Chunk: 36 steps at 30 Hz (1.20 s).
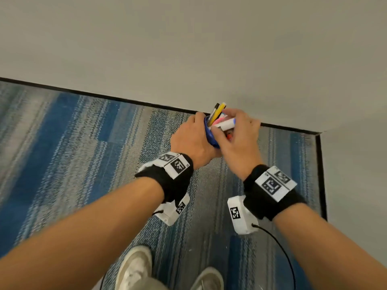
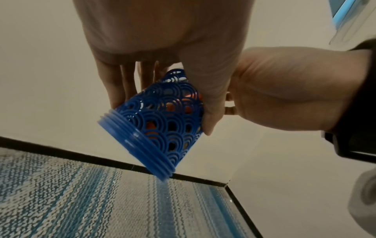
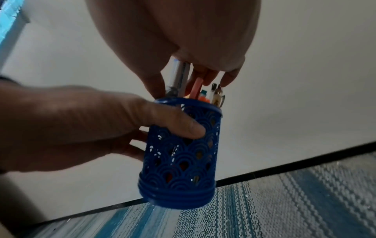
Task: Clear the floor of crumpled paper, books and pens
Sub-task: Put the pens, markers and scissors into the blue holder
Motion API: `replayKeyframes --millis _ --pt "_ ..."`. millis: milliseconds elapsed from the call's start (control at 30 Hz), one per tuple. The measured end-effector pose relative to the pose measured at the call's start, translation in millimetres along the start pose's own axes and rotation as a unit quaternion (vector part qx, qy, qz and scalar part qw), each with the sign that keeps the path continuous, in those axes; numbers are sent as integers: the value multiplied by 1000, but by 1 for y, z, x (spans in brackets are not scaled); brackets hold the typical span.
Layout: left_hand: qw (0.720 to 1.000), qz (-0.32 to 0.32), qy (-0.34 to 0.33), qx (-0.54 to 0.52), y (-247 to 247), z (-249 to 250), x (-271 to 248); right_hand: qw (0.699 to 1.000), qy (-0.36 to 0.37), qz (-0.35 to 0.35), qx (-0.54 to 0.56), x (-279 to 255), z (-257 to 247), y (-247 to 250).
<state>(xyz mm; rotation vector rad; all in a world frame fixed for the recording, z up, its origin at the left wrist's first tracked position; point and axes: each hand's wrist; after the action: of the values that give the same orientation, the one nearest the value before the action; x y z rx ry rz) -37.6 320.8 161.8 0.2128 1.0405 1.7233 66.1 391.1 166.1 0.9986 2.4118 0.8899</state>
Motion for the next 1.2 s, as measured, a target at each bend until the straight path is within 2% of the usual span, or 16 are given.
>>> replayKeyframes --millis 100,167,233,300,400,467,567,667,767,933,1100,1200 --pt "1000 7 -11 -26 49 49 -50 992 3 -9 -125 -37 -65 49" --pt "998 -13 -4 -58 84 85 -88 993 -31 8 -116 -64 -103 89" --pt "995 -31 6 -94 117 122 -128 995 -92 28 -37 -95 -137 134" --pt "991 -44 11 -128 148 154 -169 984 -151 18 88 -130 -175 179" --pt "985 -75 3 -154 190 202 -231 945 -195 -87 246 -181 -234 240" --pt "983 -91 -18 -159 217 229 -269 932 -184 -138 279 -212 -269 275" --pt "979 -115 -62 -154 245 255 -313 936 -173 -148 269 -256 -304 310" --pt "962 -186 -130 -154 258 274 -344 945 -192 -95 248 -300 -323 332" --pt "933 -268 -217 -98 258 297 -373 938 -202 -31 280 -357 -339 350" --pt "863 -388 -320 -44 248 349 -425 928 -239 61 278 -473 -361 382" --pt "782 -477 -400 13 219 425 -490 895 -280 214 275 -587 -367 405" --pt "737 -516 -434 43 191 470 -528 871 -307 281 261 -648 -362 421"
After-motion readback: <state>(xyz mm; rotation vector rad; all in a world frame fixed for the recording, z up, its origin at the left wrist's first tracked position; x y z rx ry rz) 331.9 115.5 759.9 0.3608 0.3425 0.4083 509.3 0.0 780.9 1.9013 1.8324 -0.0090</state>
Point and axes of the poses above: each hand's wrist, its own x-axis towards the middle knuckle, its own y-axis out of the back of the hand, z = x × y, and after that the axes turned 10 degrees about -z, right-handed
